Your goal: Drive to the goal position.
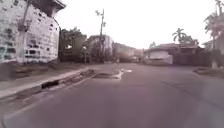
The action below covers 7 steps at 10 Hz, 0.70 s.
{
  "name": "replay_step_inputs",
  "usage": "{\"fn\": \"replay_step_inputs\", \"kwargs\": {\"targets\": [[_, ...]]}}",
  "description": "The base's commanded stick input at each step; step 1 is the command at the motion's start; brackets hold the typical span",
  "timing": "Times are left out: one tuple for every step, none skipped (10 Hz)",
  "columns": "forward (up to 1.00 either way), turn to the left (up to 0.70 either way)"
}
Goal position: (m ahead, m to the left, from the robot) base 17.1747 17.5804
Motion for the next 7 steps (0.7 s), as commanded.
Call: {"fn": "replay_step_inputs", "kwargs": {"targets": [[1.0, 0.0], [1.0, 0.0], [1.0, 0.0], [1.0, 0.0], [1.0, 0.0], [1.0, 0.0], [1.0, 0.0]]}}
